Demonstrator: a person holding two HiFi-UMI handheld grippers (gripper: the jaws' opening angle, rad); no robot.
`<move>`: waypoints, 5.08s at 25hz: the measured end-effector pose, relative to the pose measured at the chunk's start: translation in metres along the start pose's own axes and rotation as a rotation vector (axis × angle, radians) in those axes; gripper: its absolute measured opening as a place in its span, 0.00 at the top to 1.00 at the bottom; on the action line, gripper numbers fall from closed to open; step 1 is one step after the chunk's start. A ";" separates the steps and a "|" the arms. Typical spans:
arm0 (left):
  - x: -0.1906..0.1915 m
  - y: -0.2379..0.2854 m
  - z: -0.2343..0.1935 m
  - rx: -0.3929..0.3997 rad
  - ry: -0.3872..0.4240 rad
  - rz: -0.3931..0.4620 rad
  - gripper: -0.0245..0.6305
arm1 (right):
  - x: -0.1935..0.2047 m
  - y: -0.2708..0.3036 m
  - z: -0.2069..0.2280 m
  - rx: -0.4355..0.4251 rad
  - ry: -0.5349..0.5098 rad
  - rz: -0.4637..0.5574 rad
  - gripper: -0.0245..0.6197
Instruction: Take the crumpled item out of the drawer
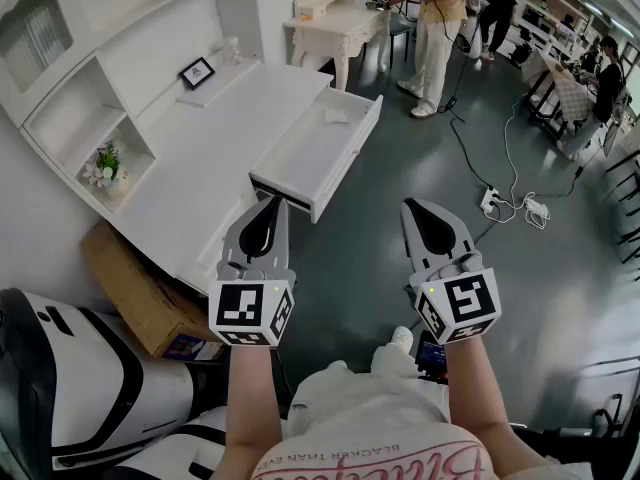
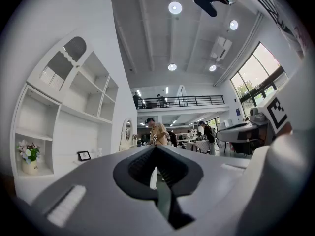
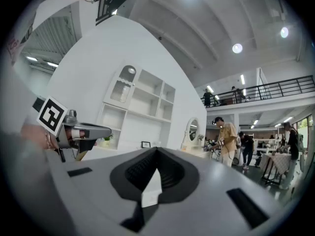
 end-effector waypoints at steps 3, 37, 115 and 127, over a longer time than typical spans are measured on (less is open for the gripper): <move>-0.002 0.002 -0.007 -0.012 0.002 0.005 0.95 | 0.001 0.002 -0.002 -0.006 -0.002 0.005 0.95; 0.045 0.291 0.035 -0.062 -0.004 -0.091 0.95 | 0.073 0.159 0.253 -0.047 0.079 0.011 0.95; 0.329 0.575 -0.143 -0.062 -0.327 -0.692 0.70 | 0.293 0.523 0.303 -0.258 0.246 -0.526 0.95; 0.423 0.611 -0.161 -0.084 -0.393 -0.879 0.70 | 0.332 0.543 0.307 -0.264 0.265 -0.600 0.95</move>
Point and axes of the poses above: the fingertips, and each gripper's own axes: y forward along the fingers, z to its right, x out of its underside, the point moved 7 cm from there along -y, backward along the fingers, and after that the axes turned 1 degree about z, right-handed, at the moved point
